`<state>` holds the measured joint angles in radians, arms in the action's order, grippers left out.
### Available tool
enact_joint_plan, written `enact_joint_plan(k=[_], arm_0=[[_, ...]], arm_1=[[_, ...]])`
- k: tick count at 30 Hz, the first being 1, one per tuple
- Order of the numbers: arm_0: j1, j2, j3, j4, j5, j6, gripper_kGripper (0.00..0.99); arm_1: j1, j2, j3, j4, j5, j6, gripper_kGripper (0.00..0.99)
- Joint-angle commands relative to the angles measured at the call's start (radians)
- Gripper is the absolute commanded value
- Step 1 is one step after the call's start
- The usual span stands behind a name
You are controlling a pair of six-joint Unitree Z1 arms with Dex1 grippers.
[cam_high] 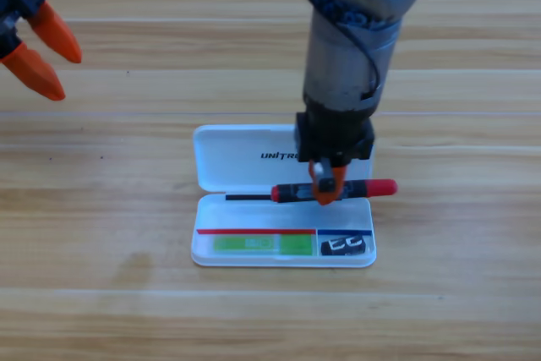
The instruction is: Clean up eraser and pencils
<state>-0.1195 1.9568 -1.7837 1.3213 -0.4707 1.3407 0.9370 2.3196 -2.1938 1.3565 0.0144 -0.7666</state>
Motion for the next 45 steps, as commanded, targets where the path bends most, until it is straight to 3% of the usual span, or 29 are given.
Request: enact_joint_plan(k=[1, 4, 11, 13, 24, 28, 30, 36, 45], arm_0=[[0.031, 0.076, 0.037, -0.01, -0.031, 0.023, 0.549], [0.037, 0.097, 0.041, -0.013, -0.085, 0.021, 0.439], [0.064, 0.114, 0.101, -0.086, -0.203, -0.046, 0.333], [0.069, 0.114, 0.125, -0.116, -0.221, -0.048, 0.236], [0.078, 0.122, 0.231, -0.223, -0.256, -0.008, 0.183], [0.078, 0.116, 0.233, -0.264, -0.256, -0.161, 0.086], [0.078, 0.106, 0.239, -0.289, -0.256, -0.184, 0.011], [0.069, 0.077, 0.247, -0.338, -0.221, -0.272, 0.0], [0.066, 0.073, 0.27, -0.359, -0.2, -0.209, 0.0]], arm_1=[[0.043, 0.146, -0.084, 0.023, -0.037, 0.015, 0.0], [0.043, 0.179, -0.122, 0.023, -0.051, 0.015, 0.0], [0.043, 0.222, -0.193, 0.026, -0.063, 0.021, 0.0], [0.043, 0.225, -0.202, 0.029, -0.063, 0.024, 0.0], [0.04, 0.216, -0.207, 0.03, -0.065, 0.039, 0.0], [0.043, 0.208, -0.205, 0.03, -0.065, 0.043, 0.0], [0.045, 0.207, -0.205, 0.033, -0.063, 0.046, 0.0], [0.057, 0.196, -0.207, 0.035, -0.062, 0.053, 0.0], [0.069, 0.196, -0.211, 0.035, -0.063, 0.066, 0.0]])
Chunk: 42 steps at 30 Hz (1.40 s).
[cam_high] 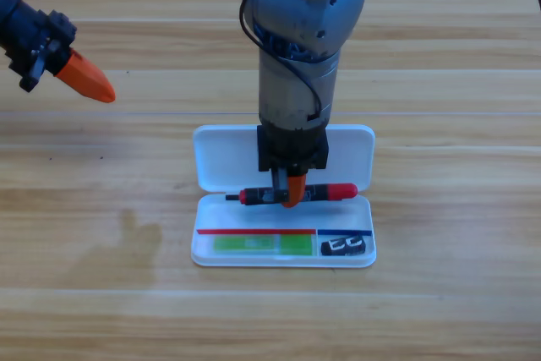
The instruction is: Clean up eraser and pencils
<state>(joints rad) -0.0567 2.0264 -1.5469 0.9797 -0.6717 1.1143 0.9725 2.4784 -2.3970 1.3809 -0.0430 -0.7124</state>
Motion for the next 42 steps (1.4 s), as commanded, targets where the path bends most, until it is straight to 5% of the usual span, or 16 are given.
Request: enact_joint_plan(k=[1, 19, 22, 23, 34, 42], arm_0=[[0.003, 0.003, 0.036, -0.018, 0.0, 0.025, 0.0], [-0.032, 0.021, 0.042, -0.046, -0.012, 0.052, 0.0], [-0.043, 0.028, 0.044, -0.064, -0.019, 0.052, 0.0], [-0.048, 0.031, 0.045, -0.07, -0.019, 0.053, 0.0], [-0.094, 0.054, 0.05, -0.104, -0.019, 0.055, 0.0], [-0.153, 0.067, 0.076, -0.176, -0.028, 0.044, 0.0]], arm_1=[[0.034, 0.039, -0.008, 0.012, -0.006, 0.013, 0.0], [0.028, 0.047, -0.028, 0.012, -0.018, 0.024, 0.003], [0.026, 0.047, -0.03, 0.012, -0.021, 0.028, 0.819], [0.026, 0.045, -0.033, 0.012, -0.021, 0.033, 0.907], [0.028, -0.015, -0.005, 0.012, -0.015, 0.051, 0.99], [0.075, -0.329, 0.225, 0.021, 0.066, 0.051, 0.99]])
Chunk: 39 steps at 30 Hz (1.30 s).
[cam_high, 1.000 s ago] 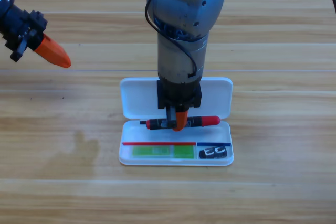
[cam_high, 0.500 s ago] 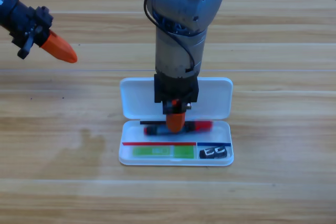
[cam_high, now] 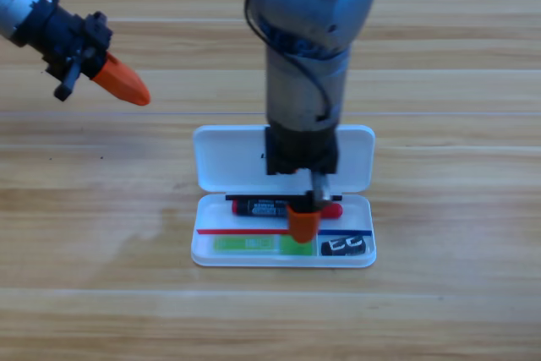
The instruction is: Clean up eraser and pencils
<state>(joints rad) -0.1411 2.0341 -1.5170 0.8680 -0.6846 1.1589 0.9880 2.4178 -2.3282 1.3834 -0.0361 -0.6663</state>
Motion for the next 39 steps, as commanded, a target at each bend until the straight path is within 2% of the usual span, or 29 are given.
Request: enact_joint_plan(k=[1, 7, 10, 13, 18, 24, 27, 39], arm_0=[[-0.075, 0.064, 0.049, -0.078, -0.015, 0.001, 0.0], [-0.097, 0.081, 0.055, -0.141, -0.039, 0.027, 0.0], [-0.106, 0.092, 0.047, -0.155, -0.046, 0.027, 0.0], [-0.117, 0.109, 0.043, -0.164, -0.047, 0.025, 0.0], [-0.141, 0.137, 0.043, -0.201, -0.05, 0.022, 0.0], [-0.169, 0.17, 0.047, -0.244, -0.052, 0.019, 0.0], [-0.179, 0.179, 0.044, -0.258, -0.052, 0.013, 0.0], [-0.213, 0.195, 0.018, -0.265, -0.05, -0.01, 0.0]], arm_1=[[0.064, -0.315, 0.191, 0.019, 0.062, 0.005, 0.99], [0.063, -0.533, 0.363, 0.019, 0.114, 0.002, 0.99], [0.031, -0.598, 0.432, 0.009, 0.162, 0.002, 0.99], [-0.005, -0.655, 0.52, -0.043, 0.231, 0.001, 0.99], [-0.065, -0.778, 0.721, -0.245, 0.37, 0.004, 0.99], [-0.137, -0.956, 0.935, -0.523, 0.602, 0.086, 0.99], [-0.15, -1.033, 1.007, -0.612, 0.642, 0.132, 0.99], [-0.15, -1.086, 1.058, -0.612, 0.647, 0.143, 0.99]])
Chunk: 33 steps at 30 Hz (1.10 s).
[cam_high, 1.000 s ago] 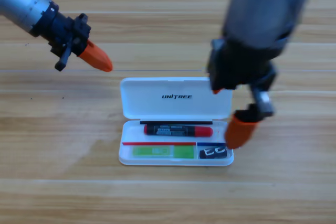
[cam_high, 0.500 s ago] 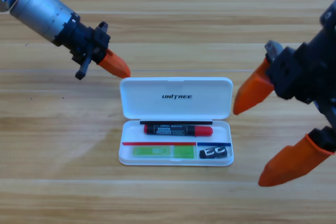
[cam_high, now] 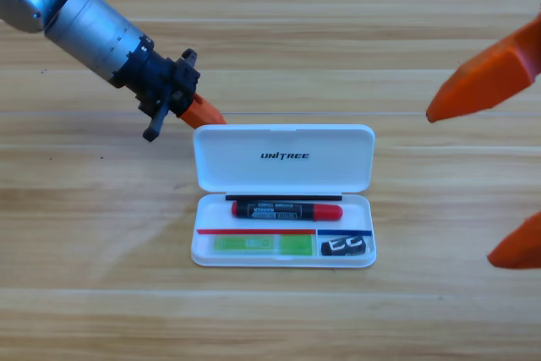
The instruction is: Clean up eraser and pencils
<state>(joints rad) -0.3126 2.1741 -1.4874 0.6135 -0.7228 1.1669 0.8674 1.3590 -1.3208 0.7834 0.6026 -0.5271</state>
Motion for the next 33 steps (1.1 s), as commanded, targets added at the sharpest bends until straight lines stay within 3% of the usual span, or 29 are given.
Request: enact_joint_plan(k=[1, 19, 33], arm_0=[[-0.042, 0.053, -0.011, -0.009, -0.012, -0.019, 0.0], [-0.08, -0.017, 0.03, 0.038, 0.0, -0.047, 0.0], [-0.144, -0.117, 0.141, 0.051, 0.006, -0.056, 0.0]], arm_1=[[-0.03, -0.032, 0.054, -0.012, 0.008, 0.004, 0.99], [-0.03, -0.038, 0.06, -0.012, 0.026, 0.009, 0.99], [-0.03, -0.021, 0.061, -0.013, 0.026, 0.007, 0.99]])
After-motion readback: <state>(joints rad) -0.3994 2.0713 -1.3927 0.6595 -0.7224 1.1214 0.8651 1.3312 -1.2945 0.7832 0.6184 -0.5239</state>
